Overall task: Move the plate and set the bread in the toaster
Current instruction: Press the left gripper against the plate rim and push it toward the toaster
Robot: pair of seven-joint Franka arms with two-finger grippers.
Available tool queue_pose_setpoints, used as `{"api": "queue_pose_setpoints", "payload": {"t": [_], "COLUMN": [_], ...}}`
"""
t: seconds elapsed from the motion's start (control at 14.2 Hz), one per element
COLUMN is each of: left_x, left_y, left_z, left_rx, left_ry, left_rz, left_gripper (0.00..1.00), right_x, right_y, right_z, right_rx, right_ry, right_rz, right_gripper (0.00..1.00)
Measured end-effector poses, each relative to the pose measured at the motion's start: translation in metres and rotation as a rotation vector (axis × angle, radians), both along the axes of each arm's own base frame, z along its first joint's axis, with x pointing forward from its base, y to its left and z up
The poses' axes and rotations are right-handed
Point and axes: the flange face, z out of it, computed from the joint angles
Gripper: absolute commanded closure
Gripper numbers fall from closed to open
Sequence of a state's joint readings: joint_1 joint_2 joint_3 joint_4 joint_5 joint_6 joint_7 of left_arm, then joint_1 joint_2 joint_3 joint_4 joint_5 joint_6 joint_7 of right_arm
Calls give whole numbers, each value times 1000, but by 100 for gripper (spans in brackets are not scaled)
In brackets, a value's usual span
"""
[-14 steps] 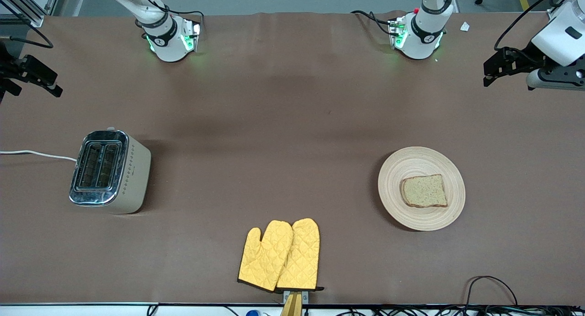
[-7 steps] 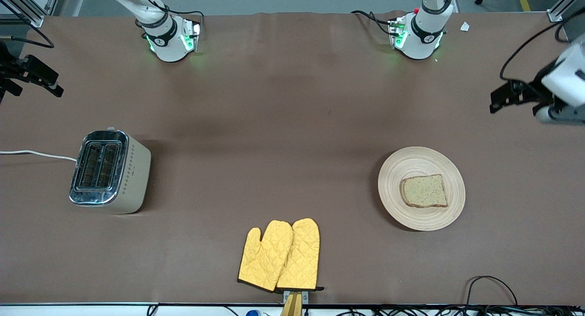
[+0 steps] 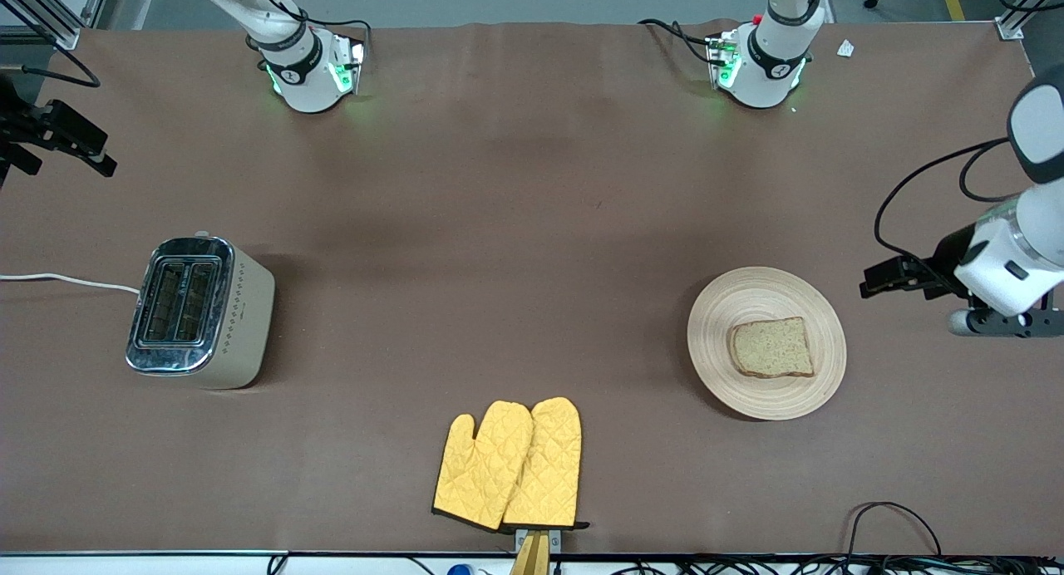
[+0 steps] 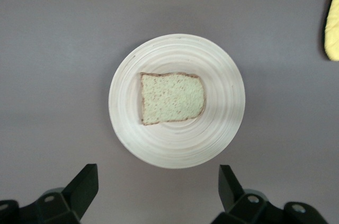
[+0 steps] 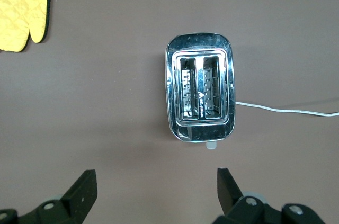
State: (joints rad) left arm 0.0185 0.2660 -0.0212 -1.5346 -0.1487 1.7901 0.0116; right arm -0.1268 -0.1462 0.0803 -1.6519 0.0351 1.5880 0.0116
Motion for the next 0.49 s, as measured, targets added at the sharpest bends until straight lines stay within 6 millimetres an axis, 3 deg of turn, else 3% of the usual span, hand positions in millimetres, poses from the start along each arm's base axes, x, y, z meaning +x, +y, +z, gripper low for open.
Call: {"api": "queue_pose_setpoints", "payload": {"t": [0.21,0.49], "left_x": [9,25], "left_y": [33,87], "left_z": [-40,-124], "left_rx": [-147,-336], "left_ry": [40,45], "left_rz": [75,91], "left_gripper": [0,1], "right_x": [0,0], "right_y": [0,1], "right_z": [0,0], "right_rx": [0,0], "right_ry": [0,0], "right_rz": [1,3], "right_gripper": [0,0]}}
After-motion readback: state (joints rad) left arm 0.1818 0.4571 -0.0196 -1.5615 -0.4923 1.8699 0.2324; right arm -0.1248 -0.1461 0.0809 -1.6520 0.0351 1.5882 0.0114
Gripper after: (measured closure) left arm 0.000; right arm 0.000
